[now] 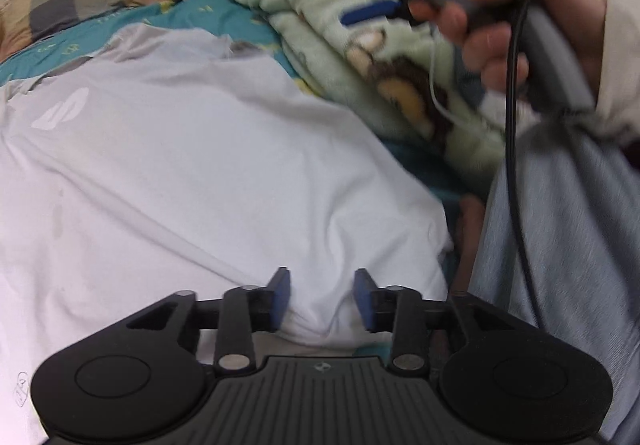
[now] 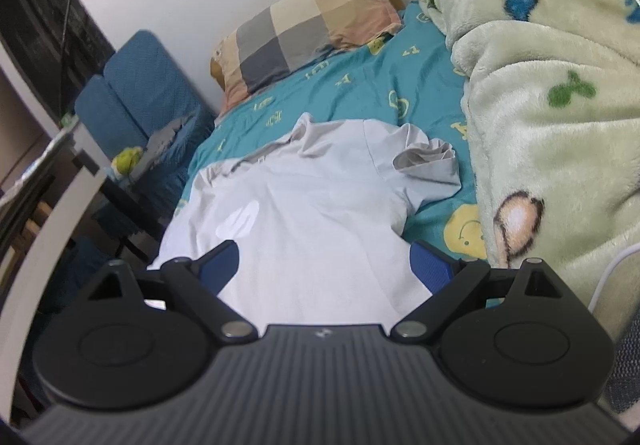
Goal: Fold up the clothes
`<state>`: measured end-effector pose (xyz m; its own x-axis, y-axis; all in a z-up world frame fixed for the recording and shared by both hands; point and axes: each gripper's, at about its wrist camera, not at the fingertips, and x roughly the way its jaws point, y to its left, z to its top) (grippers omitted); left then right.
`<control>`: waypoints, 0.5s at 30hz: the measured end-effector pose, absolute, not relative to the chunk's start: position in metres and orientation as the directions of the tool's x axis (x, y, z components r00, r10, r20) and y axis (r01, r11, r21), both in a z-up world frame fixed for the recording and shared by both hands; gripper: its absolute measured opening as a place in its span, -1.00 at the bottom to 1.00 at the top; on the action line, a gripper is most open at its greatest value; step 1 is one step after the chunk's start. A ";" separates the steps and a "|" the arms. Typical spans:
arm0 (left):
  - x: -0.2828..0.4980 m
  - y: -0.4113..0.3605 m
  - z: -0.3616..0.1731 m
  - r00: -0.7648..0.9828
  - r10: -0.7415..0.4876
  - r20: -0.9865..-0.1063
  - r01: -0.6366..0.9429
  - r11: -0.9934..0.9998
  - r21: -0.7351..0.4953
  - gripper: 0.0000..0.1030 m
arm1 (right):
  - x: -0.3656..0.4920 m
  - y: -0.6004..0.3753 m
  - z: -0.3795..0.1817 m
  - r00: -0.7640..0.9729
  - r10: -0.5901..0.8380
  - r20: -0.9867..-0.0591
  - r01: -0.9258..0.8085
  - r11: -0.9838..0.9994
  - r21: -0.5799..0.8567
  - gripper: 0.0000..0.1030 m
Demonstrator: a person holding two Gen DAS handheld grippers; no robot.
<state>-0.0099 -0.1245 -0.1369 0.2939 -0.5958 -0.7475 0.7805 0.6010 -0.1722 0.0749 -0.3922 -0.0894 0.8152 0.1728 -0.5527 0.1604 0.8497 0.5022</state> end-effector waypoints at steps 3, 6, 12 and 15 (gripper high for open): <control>0.007 -0.114 -0.116 0.358 -0.620 -0.698 0.729 0.653 -0.205 0.11 | 0.082 -0.405 -0.087 0.849 0.168 -0.500 0.177 0.802 0.570 0.82; 0.034 -0.102 -0.095 0.459 -0.620 -0.636 0.663 0.716 -0.219 0.37 | 0.106 -0.422 -0.088 0.865 0.153 -0.478 0.226 0.732 0.643 0.82; 0.098 -0.074 -0.097 0.642 -0.535 -0.549 0.452 0.843 -0.293 0.57 | 0.180 -0.445 -0.108 0.823 0.126 -0.555 0.354 0.649 0.673 0.82; 0.120 -0.053 -0.120 0.653 -0.499 -0.570 0.359 0.867 -0.347 0.57 | 0.205 -0.450 -0.135 0.785 0.107 -0.610 0.424 0.624 0.656 0.82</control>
<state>0.1195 -0.0530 -0.1195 0.6532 -0.4986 -0.5698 0.3591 0.8665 -0.3466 0.2050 -0.4503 -0.1350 0.7853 0.1074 -0.6098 0.4243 0.6238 0.6564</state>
